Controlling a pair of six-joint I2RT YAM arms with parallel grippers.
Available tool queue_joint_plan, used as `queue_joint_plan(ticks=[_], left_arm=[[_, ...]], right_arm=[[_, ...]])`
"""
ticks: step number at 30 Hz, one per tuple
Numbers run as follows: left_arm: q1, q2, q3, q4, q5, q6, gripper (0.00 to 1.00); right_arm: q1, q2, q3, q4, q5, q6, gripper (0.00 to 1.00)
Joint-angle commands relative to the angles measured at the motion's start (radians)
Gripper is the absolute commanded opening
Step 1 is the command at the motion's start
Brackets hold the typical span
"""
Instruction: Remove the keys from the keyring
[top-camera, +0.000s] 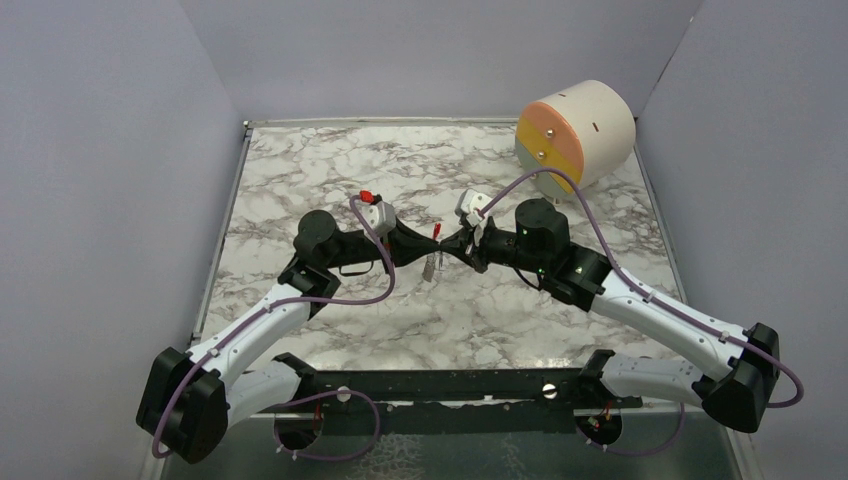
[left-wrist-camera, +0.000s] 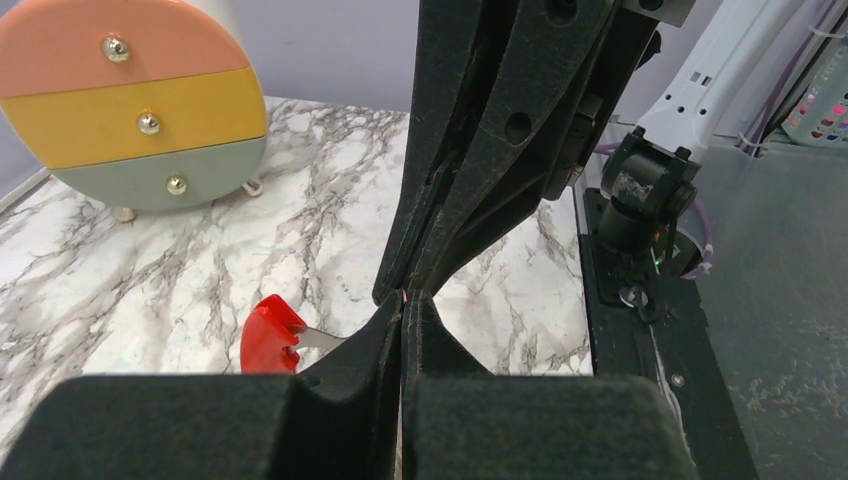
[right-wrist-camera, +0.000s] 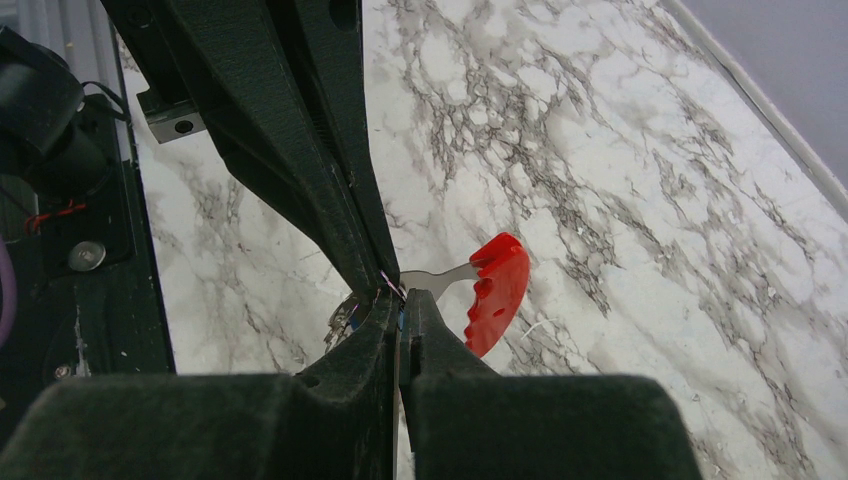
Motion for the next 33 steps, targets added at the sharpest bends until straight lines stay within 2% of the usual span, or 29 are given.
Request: queue_joint_plan(ticks=[1, 7, 8, 10, 12, 22, 24, 26, 30, 33], left_arm=[[-0.013, -0.019, 0.005, 0.014, -0.039, -0.014, 0.00], [-0.012, -0.030, 0.004, -0.002, -0.029, 0.009, 0.00], [-0.012, -0.032, 0.004, -0.004, -0.026, 0.010, 0.02], [-0.012, -0.035, 0.002, -0.007, -0.031, 0.011, 0.16], [-0.012, -0.038, -0.003, -0.010, -0.030, 0.016, 0.22], [-0.012, -0.013, 0.007, -0.025, -0.030, 0.019, 0.23], [-0.012, 0.007, 0.021, -0.036, -0.019, 0.012, 0.28], [-0.012, 0.025, 0.036, -0.046, -0.004, 0.002, 0.38], [-0.012, 0.045, 0.051, -0.059, -0.005, -0.008, 0.48], [-0.012, 0.042, 0.048, -0.063, -0.035, -0.006, 0.52]], right_arm=[[0.011, -0.020, 0.010, 0.058, 0.049, 0.009, 0.01], [0.012, -0.031, 0.006, 0.067, 0.054, 0.005, 0.01], [0.012, -0.031, 0.007, 0.067, 0.053, 0.006, 0.01], [0.012, -0.031, 0.010, 0.063, 0.046, 0.006, 0.01], [0.012, -0.031, 0.015, 0.060, 0.041, 0.004, 0.01], [0.012, -0.030, 0.018, 0.064, 0.013, 0.010, 0.01], [0.013, -0.027, 0.020, 0.064, 0.011, 0.010, 0.01], [0.013, -0.022, 0.021, 0.062, 0.009, 0.009, 0.01], [0.013, -0.019, 0.021, 0.062, 0.009, 0.010, 0.01], [0.013, -0.019, 0.018, 0.062, 0.012, 0.010, 0.01]])
